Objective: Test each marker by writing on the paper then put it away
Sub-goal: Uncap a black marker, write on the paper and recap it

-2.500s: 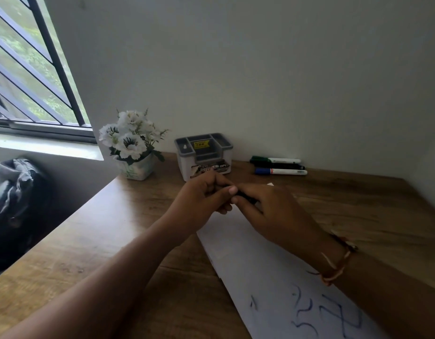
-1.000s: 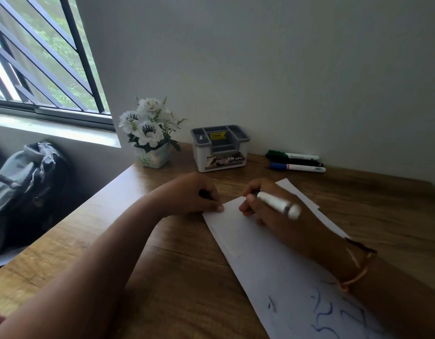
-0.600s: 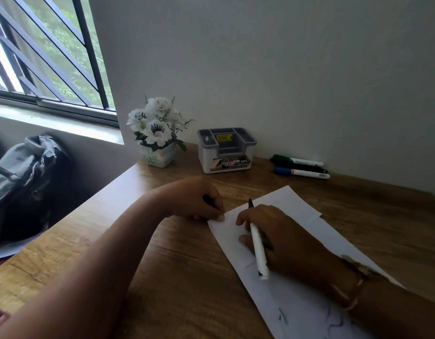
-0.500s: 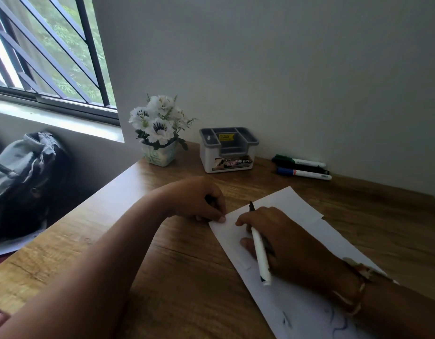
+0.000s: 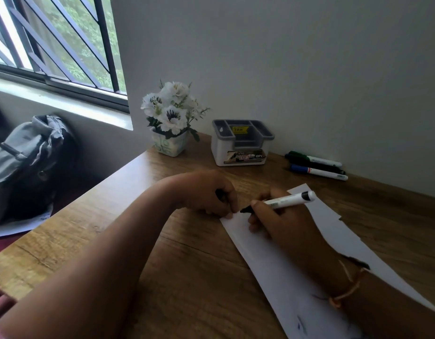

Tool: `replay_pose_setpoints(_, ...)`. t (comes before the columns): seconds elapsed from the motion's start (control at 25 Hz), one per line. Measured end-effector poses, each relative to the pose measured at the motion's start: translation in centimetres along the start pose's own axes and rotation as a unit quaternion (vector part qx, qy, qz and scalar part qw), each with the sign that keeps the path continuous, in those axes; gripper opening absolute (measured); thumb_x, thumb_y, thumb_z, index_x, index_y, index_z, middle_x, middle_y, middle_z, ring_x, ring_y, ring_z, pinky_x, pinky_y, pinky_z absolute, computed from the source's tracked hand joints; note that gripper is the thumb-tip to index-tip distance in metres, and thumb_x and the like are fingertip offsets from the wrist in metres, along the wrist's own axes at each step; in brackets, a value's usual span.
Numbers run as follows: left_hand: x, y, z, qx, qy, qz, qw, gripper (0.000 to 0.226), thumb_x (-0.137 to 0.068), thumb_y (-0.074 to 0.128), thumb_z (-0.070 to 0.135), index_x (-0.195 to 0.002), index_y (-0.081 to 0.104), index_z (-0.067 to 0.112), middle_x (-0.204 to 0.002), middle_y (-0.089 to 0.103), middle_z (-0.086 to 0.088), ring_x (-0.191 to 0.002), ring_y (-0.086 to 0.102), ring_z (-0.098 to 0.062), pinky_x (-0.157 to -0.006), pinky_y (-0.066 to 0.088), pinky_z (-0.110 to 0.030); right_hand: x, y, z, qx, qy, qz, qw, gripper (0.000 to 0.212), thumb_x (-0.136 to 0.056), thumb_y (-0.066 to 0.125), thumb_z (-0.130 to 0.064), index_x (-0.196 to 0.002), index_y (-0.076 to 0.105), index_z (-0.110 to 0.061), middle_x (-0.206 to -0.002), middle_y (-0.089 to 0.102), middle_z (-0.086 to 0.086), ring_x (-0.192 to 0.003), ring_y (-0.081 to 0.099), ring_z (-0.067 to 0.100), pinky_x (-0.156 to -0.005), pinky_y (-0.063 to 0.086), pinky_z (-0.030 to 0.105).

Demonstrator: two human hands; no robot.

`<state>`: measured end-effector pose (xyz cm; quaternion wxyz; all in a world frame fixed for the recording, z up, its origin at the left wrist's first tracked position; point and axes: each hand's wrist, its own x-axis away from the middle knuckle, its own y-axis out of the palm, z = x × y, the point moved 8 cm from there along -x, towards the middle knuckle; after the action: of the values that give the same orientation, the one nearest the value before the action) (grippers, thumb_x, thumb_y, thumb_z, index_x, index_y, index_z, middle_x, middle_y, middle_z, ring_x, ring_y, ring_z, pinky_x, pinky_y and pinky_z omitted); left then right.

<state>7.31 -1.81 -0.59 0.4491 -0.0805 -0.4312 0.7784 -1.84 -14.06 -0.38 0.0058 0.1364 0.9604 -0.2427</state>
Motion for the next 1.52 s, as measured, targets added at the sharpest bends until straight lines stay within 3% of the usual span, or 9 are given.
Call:
replay_pose_setpoints(0.16, 0.01, -0.12, -0.26, 0.019, 0.001, -0.004, 1.0, 0.019, -0.085, 0.075, 0.017, -0.101, 0.076, 0.027, -0.095, 0.075, -0.007, -0.067, 0.061, -0.008, -0.062, 0.049, -0.022, 0.09, 0.22, 0.27, 0.033, -0.013, -0.009, 0.999, 0.013, -0.085, 0.066, -0.03, -0.087, 0.071, -0.018, -0.072, 0.074, -0.002, -0.071, 0.07, 0.006, -0.068, 0.052, 0.018)
replay_pose_setpoints(0.28, -0.04, -0.17, -0.26, 0.023, 0.009, -0.002, 1.0, 0.019, -0.086, 0.073, 0.016, -0.101, 0.076, 0.026, -0.092, 0.074, -0.007, -0.064, 0.059, -0.006, -0.057, 0.046, -0.017, 0.11, 0.49, 0.09, 0.119, -0.036, -0.018, 0.992, 0.014, -0.083, 0.068, -0.034, -0.091, 0.07, -0.023, -0.083, 0.068, -0.007, -0.078, 0.062, 0.005, -0.071, 0.048, 0.016)
replay_pose_setpoints(0.48, -0.07, -0.16, -0.41, 0.028, 0.012, -0.002, 1.0, 0.019, -0.086, 0.074, 0.016, -0.1, 0.077, 0.027, -0.088, 0.075, -0.004, -0.063, 0.058, -0.006, -0.055, 0.045, -0.014, 0.45, 0.14, 0.01, 0.092, -0.016, -0.014, 0.996, 0.009, -0.08, 0.07, -0.039, -0.076, 0.066, -0.033, -0.075, 0.065, -0.013, -0.072, 0.061, 0.0, -0.057, 0.042, 0.008)
replay_pose_setpoints(0.64, -0.06, -0.07, -0.26, 0.028, 0.012, -0.001, 1.0, 0.02, -0.085, 0.074, 0.014, -0.101, 0.076, 0.026, -0.086, 0.073, -0.007, -0.059, 0.056, -0.005, -0.051, 0.042, -0.011, 0.69, 0.24, 0.25, 0.07, 0.036, -0.01, 0.997, 0.029, -0.08, 0.07, -0.042, -0.062, 0.048, -0.035, -0.067, 0.051, -0.019, -0.06, 0.051, -0.004, -0.048, 0.039, 0.006)
replay_pose_setpoints(0.8, -0.1, -0.09, -0.31, 0.022, 0.011, -0.001, 1.0, 0.02, -0.085, 0.073, 0.014, -0.102, 0.076, 0.025, -0.092, 0.073, -0.013, -0.061, 0.056, -0.007, -0.051, 0.042, -0.011, 0.72, 0.48, -0.26, 0.093, 0.018, -0.011, 0.995, 0.039, -0.082, 0.068, -0.04, -0.06, 0.037, -0.034, -0.064, 0.038, -0.021, -0.055, 0.04, -0.003, -0.051, 0.037, -0.003)
replay_pose_setpoints(0.92, -0.11, -0.11, -0.32, 0.014, 0.014, 0.0, 1.0, 0.021, -0.085, 0.075, 0.017, -0.102, 0.076, 0.027, -0.094, 0.073, -0.01, -0.066, 0.059, -0.009, -0.057, 0.045, -0.015, 0.49, 0.97, -0.34, 0.132, -0.025, -0.03, 0.99, 0.025, -0.081, 0.068, -0.04, -0.064, 0.05, -0.037, -0.065, 0.05, -0.019, -0.061, 0.053, 0.003, -0.054, 0.039, 0.004)
replay_pose_setpoints(1.12, -0.13, -0.08, -0.32, 0.013, 0.015, -0.001, 1.0, 0.02, -0.085, 0.074, 0.017, -0.102, 0.076, 0.028, -0.093, 0.074, -0.01, -0.066, 0.059, -0.009, -0.059, 0.045, -0.018, 0.17, 0.42, -0.2, 0.114, -0.03, -0.001, 0.993, 0.016, -0.08, 0.07, -0.039, -0.07, 0.058, -0.037, -0.069, 0.055, -0.018, -0.065, 0.055, 0.0, -0.059, 0.039, 0.01)
replay_pose_setpoints(1.4, -0.18, -0.02, -0.34, 0.017, 0.018, -0.004, 1.0, 0.022, -0.084, 0.076, 0.017, -0.103, 0.076, 0.028, -0.098, 0.074, -0.009, -0.082, 0.068, -0.026, -0.073, 0.055, -0.034, 0.08, 0.84, 0.05, 0.159, -0.042, -0.014, 0.986, 0.026, -0.082, 0.067, -0.033, -0.065, 0.048, -0.037, -0.066, 0.046, -0.019, -0.059, 0.046, -0.002, -0.056, 0.039, -0.001)
replay_pose_setpoints(1.52, -0.17, 0.05, -0.23, 0.022, 0.016, -0.009, 1.0, 0.022, -0.085, 0.075, 0.015, -0.103, 0.075, 0.026, -0.097, 0.074, -0.012, -0.075, 0.065, -0.023, -0.066, 0.051, -0.025, -0.19, 0.4, 0.3, 0.143, -0.025, -0.002, 0.989, 0.008, -0.085, 0.064, -0.03, -0.085, 0.057, -0.026, -0.073, 0.052, -0.011, -0.066, 0.049, 0.002, -0.063, 0.039, 0.007)
